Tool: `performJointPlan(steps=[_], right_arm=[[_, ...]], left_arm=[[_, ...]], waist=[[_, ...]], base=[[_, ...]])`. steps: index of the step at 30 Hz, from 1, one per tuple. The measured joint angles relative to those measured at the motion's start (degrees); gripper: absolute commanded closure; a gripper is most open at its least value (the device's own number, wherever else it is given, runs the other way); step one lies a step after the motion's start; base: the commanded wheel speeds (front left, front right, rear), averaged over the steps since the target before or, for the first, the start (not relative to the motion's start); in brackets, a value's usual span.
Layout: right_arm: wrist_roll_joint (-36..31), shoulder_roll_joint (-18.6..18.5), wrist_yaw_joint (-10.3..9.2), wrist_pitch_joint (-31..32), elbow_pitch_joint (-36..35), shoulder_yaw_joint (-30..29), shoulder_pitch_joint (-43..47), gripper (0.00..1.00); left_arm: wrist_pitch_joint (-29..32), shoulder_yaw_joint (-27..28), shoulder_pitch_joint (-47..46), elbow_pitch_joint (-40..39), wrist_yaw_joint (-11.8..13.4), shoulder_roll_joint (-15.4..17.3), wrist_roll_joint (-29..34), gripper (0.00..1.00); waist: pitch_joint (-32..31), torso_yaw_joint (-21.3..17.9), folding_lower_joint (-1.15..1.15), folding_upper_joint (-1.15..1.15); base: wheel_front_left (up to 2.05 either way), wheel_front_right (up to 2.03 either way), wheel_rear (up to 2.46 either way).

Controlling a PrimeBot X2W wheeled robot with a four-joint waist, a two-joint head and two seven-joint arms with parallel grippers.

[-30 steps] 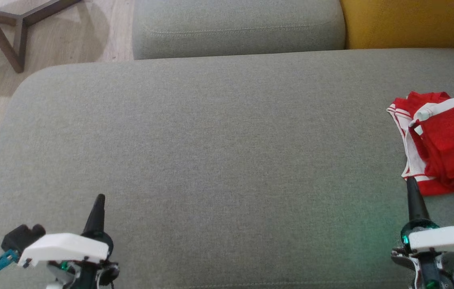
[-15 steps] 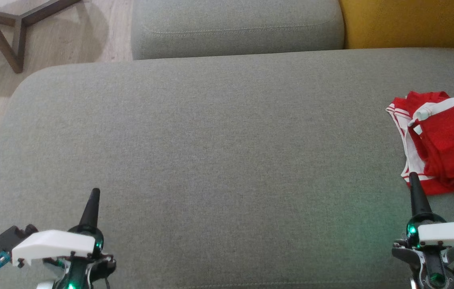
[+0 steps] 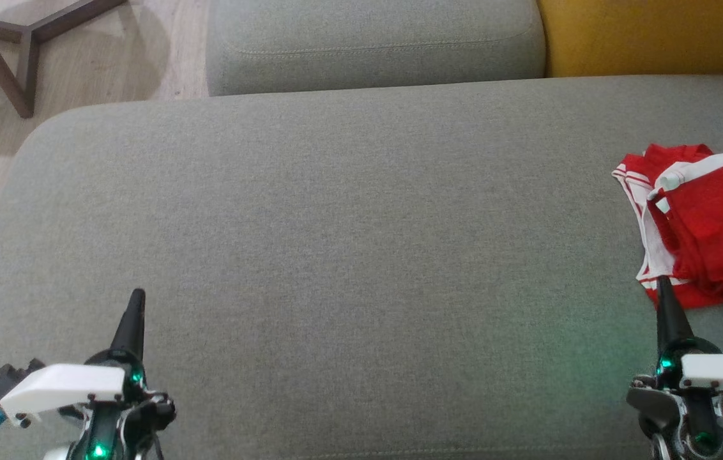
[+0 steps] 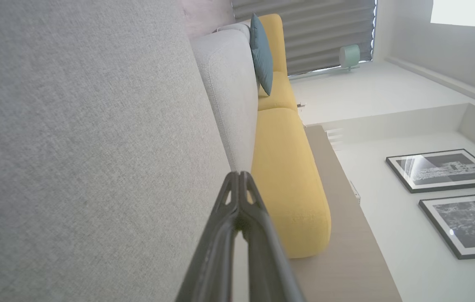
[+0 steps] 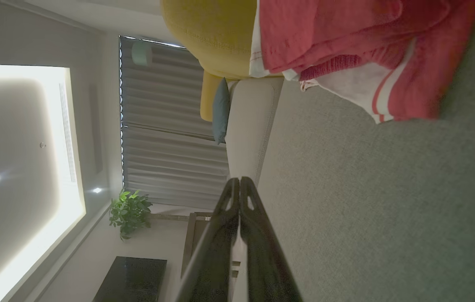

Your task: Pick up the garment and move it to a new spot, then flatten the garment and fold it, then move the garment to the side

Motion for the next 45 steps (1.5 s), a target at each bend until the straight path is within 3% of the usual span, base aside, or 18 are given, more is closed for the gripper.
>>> performJointPlan(steps=[18, 45], right_arm=[[11.3, 0.0, 0.00, 0.8, 2.1, -0.7, -2.1, 1.00], [11.5, 0.0, 0.00, 1.1, 2.2, -1.0, -2.1, 1.00]], left_arm=[[2.5, 3.6, -1.3, 0.7, -3.0, -1.5, -10.3, 1.00], [3.0, 3.9, -1.3, 0.7, -3.0, -1.8, -10.3, 1.00]], waist=[[0.0, -0.2, 0.00, 0.00], [0.0, -0.2, 0.00, 0.00]], base=[[0.00, 0.00, 0.00], [0.00, 0.00, 0.00]])
